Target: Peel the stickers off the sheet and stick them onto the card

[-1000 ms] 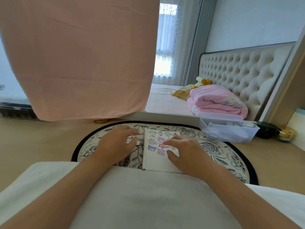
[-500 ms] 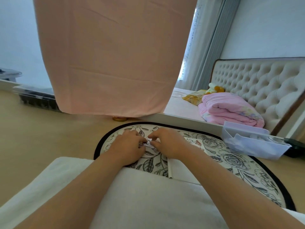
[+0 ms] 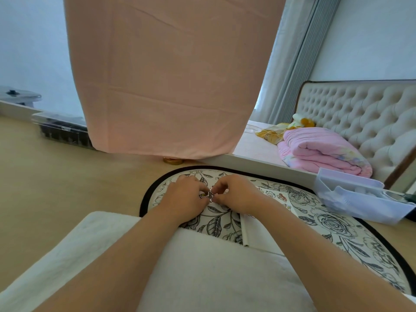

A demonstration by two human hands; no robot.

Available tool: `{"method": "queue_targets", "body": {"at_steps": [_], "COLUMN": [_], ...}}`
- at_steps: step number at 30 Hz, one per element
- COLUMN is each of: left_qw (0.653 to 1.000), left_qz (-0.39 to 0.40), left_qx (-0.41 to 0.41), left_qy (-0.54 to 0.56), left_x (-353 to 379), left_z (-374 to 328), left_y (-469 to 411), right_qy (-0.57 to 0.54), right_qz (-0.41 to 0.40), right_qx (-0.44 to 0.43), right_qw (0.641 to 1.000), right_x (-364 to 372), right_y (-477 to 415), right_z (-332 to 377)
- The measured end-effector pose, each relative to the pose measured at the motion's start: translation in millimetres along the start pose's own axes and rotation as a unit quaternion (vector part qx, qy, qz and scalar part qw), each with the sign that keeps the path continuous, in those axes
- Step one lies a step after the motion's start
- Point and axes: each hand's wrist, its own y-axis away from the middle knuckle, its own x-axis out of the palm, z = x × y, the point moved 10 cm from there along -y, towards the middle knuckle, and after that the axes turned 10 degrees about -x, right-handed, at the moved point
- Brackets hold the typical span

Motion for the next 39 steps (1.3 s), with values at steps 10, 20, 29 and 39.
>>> {"method": "queue_targets", "body": {"at_steps": [10,20,29,39], "left_qw": [0.995,0.999,0.961,0.944], "left_qz": [-0.019,-0.009,0.005,0.029], "left_qx": [-0.022,0.005,0.047,0.027], "left_qy": [0.098,-0.034,0.273,0.326], "left_x": [-12,-5,-21,-5], "left_z": [1,-5,-67,-119], "left_y": [3,3,30,33], "right_qy": [-0.101,-0.244,-0.318,-0.266], "right_qz": [-0.044,-0.149,-0.163,-0.202], "right_qx": [0.011,0.050,0.044,0.036], "right_qw": [0.994,0.957,0.933,0.942], "right_x": [-7,-38,-69,-95], "right_y": [11,27,79,126], "right_z": [-4,-21,-32,-60]}}
